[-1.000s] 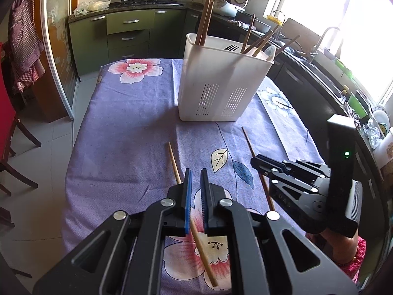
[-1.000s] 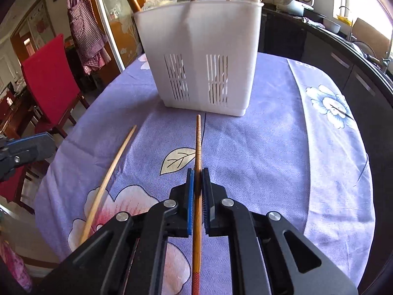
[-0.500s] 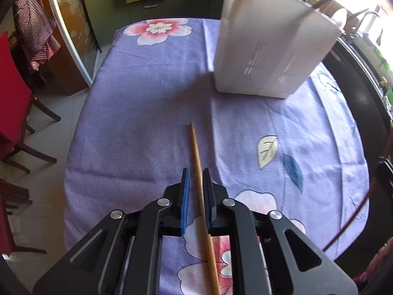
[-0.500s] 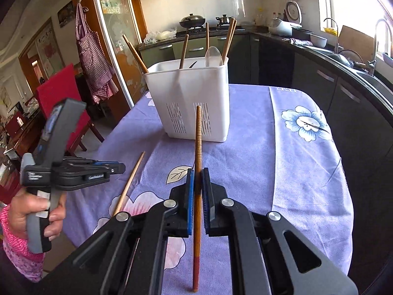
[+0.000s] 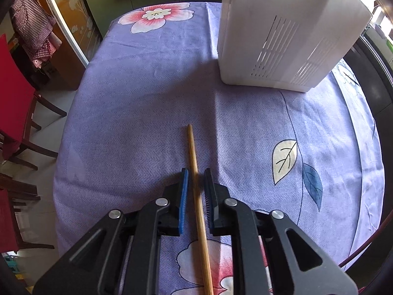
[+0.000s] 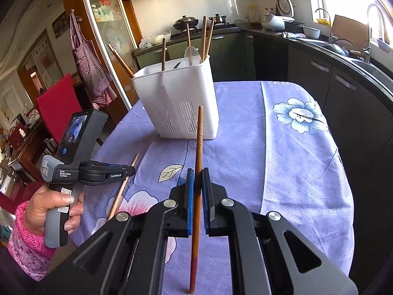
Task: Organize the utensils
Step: 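Lift both chopsticks upright and carry them toward the white holder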
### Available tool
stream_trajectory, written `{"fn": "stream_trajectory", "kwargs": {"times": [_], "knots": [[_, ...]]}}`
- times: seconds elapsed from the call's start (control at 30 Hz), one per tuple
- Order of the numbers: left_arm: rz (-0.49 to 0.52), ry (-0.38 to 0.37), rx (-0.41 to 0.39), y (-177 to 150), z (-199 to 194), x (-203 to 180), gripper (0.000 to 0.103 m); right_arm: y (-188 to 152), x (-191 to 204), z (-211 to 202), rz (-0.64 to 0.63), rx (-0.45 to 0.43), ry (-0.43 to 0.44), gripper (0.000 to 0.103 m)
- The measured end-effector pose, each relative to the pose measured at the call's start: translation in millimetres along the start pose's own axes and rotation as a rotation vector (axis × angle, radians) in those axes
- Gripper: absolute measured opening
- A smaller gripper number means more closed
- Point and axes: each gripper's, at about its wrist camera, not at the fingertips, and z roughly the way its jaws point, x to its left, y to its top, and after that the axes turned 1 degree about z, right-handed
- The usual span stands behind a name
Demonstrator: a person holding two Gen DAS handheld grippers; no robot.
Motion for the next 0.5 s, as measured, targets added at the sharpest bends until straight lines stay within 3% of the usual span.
{"fn": "stream_trajectory", "kwargs": {"times": [0.13, 0.5], "knots": [[-0.001, -0.025, -0.016, -3.3, -8.3, 2.4, 0.006, 0.8, -0.2, -6.6, 0.004, -0.02, 0.01, 0.007], [0.081, -0.098, -0.24, -38.4, -110.5, -1.7, 0.005, 0.4, 3.8, -38.3, 0.006, -0.085, 0.027, 0.007]]}}
